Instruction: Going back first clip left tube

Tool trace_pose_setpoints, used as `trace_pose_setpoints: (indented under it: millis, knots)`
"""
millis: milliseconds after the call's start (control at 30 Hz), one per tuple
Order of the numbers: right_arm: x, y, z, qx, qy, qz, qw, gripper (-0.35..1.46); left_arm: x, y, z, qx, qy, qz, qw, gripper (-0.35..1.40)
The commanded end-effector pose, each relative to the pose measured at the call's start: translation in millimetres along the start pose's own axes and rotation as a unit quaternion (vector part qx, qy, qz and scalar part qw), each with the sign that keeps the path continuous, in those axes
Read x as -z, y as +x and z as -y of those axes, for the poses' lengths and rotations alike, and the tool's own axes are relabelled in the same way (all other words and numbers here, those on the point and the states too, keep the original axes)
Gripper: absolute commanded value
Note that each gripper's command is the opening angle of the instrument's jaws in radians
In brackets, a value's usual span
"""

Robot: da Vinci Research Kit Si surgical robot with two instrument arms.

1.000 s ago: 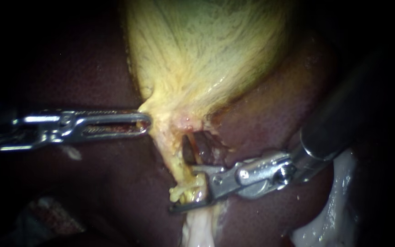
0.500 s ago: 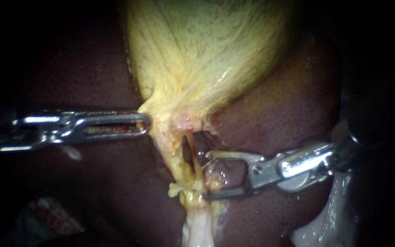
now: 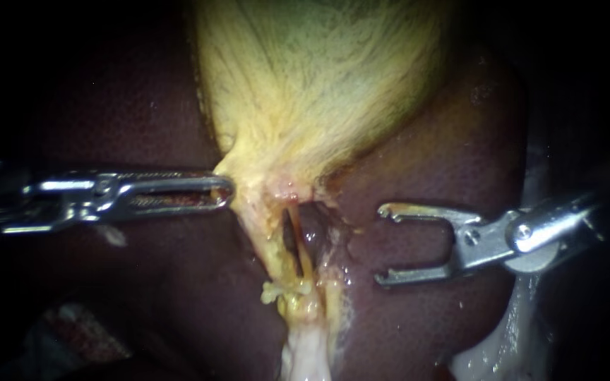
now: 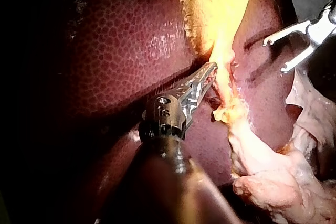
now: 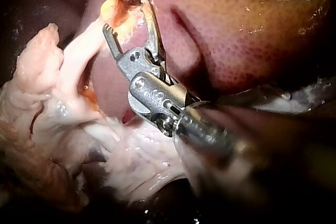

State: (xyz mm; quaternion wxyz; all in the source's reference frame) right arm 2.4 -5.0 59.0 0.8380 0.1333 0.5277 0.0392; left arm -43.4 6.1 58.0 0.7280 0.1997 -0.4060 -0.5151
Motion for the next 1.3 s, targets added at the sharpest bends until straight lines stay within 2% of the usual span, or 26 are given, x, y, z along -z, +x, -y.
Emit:
trace_pose_setpoints:
  millis: [33,167,433,667,1300]
  knots:
    - [0.0,0.0,0.1,0.000,0.001,0.000,1.0000,0.60,-0.2,0.1,-0.1,-0.001,-0.001,0.000,1.0000,-0.35]
    - [0.1,-0.2,0.0,0.003,0.001,0.000,1.0000,0.60,-1.8,0.8,-0.8,-0.003,-0.005,0.003,1.0000,-0.35]
    - [0.7,-0.5,0.1,0.003,0.002,-0.001,1.0000,0.60,-5.3,1.5,-2.4,-0.007,-0.006,-0.008,0.9999,-0.35]
    - [0.8,-0.3,0.3,0.006,0.005,-0.003,1.0000,0.60,-7.1,2.0,-2.1,-0.008,-0.004,-0.015,0.9998,-0.35]
    - [0.8,-0.3,0.3,0.006,0.006,-0.006,0.9999,0.60,-7.3,2.2,-2.0,-0.009,-0.003,-0.017,0.9998,-0.35]
